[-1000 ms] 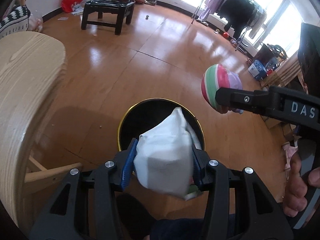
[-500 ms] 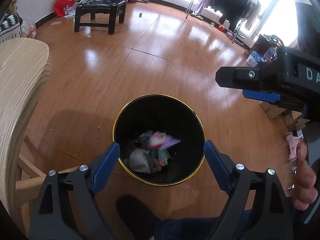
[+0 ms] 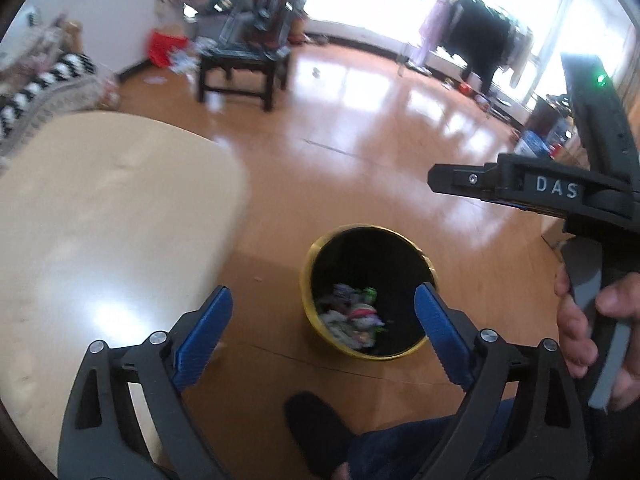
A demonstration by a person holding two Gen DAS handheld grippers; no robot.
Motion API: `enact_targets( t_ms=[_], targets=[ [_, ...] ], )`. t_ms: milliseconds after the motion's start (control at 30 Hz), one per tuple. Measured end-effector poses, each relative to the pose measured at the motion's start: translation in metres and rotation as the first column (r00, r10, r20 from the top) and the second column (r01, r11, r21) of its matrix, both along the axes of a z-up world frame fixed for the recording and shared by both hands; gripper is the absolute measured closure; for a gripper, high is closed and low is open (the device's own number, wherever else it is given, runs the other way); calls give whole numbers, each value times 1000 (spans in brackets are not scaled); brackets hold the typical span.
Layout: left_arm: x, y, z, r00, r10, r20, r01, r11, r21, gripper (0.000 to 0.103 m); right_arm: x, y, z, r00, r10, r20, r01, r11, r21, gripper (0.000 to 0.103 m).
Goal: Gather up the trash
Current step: 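Grasp the red ribbon with the left tool while the right grasps the blue foil wrapper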
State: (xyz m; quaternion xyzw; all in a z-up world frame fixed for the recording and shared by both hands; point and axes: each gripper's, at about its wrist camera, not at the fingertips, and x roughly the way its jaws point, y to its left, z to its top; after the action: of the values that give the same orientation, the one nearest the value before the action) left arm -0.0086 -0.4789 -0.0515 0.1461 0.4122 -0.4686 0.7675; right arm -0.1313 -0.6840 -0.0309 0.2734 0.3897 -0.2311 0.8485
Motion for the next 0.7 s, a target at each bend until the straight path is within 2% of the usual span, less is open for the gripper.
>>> enact_targets(
  t_ms=[133,200,300,400,467,567,700],
  targets=[
    [16,65,34,994,81,73,-80,997,-15,11,31,41,21,992,118,46,-117,993,-29,14],
    [25,109,48,982,139,128,-138,990,-12,10,49,66,28,982,182,51,-181,983,-31,13],
    [35,163,60,962,206,181,-209,978,-1,10,81,111,39,955,290,58,-287,957,-45,13],
    [43,239,63,935,284,211,-293,956,15,10,110,161,48,919,389,69,-385,921,-56,12],
    [44,276,63,923,318,215,-332,943,28,10,129,196,52,883,465,68,-462,885,-57,11],
    [44,336,55,902,363,235,-386,921,58,10,161,264,54,801,597,46,-592,801,-86,11],
    [45,404,41,877,424,223,-450,890,77,10,196,336,50,703,711,22,-706,701,-105,11]
  ],
)
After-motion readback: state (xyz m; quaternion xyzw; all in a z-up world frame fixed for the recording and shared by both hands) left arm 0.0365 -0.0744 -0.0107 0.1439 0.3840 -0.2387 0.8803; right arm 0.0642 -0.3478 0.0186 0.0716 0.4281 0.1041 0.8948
